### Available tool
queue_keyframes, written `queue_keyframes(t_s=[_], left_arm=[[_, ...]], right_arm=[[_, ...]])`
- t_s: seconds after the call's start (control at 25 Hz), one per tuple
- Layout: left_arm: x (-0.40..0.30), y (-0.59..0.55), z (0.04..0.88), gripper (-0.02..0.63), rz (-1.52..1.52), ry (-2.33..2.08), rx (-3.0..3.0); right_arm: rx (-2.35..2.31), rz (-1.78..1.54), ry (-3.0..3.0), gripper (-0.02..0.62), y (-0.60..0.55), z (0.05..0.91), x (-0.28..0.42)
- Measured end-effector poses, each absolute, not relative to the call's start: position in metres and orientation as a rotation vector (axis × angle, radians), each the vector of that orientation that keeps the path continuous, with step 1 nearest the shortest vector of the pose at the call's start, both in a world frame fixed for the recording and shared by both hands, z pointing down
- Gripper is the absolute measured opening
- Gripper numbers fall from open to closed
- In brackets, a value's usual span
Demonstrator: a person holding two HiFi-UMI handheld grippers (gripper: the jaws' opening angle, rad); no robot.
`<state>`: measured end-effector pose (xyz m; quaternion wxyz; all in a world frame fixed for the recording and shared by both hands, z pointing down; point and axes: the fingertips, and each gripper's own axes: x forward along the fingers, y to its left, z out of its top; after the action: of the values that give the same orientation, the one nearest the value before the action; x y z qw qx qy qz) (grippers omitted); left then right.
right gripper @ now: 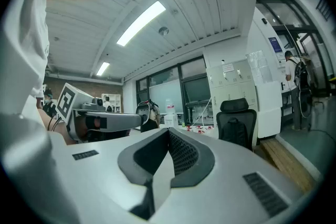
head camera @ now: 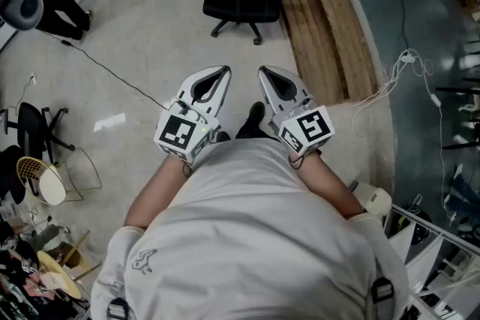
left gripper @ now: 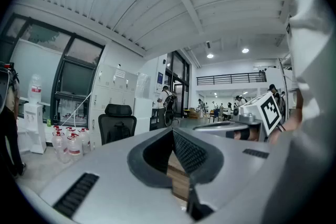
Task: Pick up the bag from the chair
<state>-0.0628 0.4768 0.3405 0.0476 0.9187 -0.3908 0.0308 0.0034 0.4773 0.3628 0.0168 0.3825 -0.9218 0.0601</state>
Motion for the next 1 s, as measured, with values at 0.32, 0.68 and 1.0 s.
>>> queue_keyframes(t_s=[0.32,0.68,1.0], left_arm=[[-0.038,0.438,0.345,0.008,0.092,-1.194,2.819],[0.003,0.355,0.350,0.008,0.101,-1.240,2.814],[0.046,0.309,0.348,0.008,0.110,-1.258,2.810]], right_arm=[[1.202,0.202,-2.867,0.032,0.438,0.367,0.033],[1.200,0.165,-2.879,0.034,0.361,0.367,0.083],[1.195,0.177,-2.890,0.034,0.303,0.363,0.129]])
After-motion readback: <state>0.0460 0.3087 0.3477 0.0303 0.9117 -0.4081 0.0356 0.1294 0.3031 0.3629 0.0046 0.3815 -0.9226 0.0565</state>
